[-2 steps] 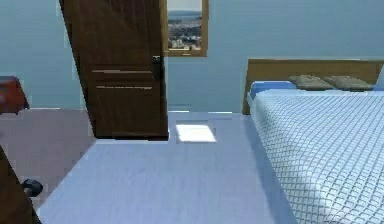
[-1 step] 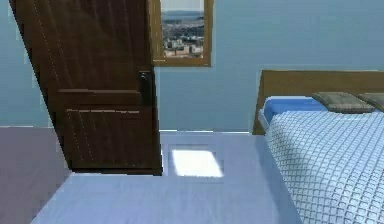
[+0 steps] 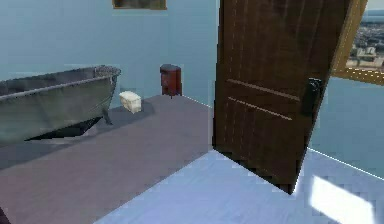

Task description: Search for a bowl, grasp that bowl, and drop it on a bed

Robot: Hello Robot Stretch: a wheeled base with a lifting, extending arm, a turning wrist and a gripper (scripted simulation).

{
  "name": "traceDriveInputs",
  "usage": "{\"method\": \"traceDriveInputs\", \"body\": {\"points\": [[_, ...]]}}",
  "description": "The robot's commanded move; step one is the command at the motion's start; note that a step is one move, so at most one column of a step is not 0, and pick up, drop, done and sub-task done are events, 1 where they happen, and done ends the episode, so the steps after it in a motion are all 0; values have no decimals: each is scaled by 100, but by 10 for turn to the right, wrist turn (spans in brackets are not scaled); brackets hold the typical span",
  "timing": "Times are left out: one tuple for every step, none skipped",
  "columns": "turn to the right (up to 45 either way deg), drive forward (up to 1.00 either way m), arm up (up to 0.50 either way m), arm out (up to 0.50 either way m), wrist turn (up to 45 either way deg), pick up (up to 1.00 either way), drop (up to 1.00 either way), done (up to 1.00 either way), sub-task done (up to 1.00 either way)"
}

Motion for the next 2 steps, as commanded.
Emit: {"method": "traceDriveInputs", "body": {"points": [[-240, 0, 0, 0, 0, 0, 0, 0, 0], [0, 65, 0, 0, 0, 0, 0, 0, 0]]}}
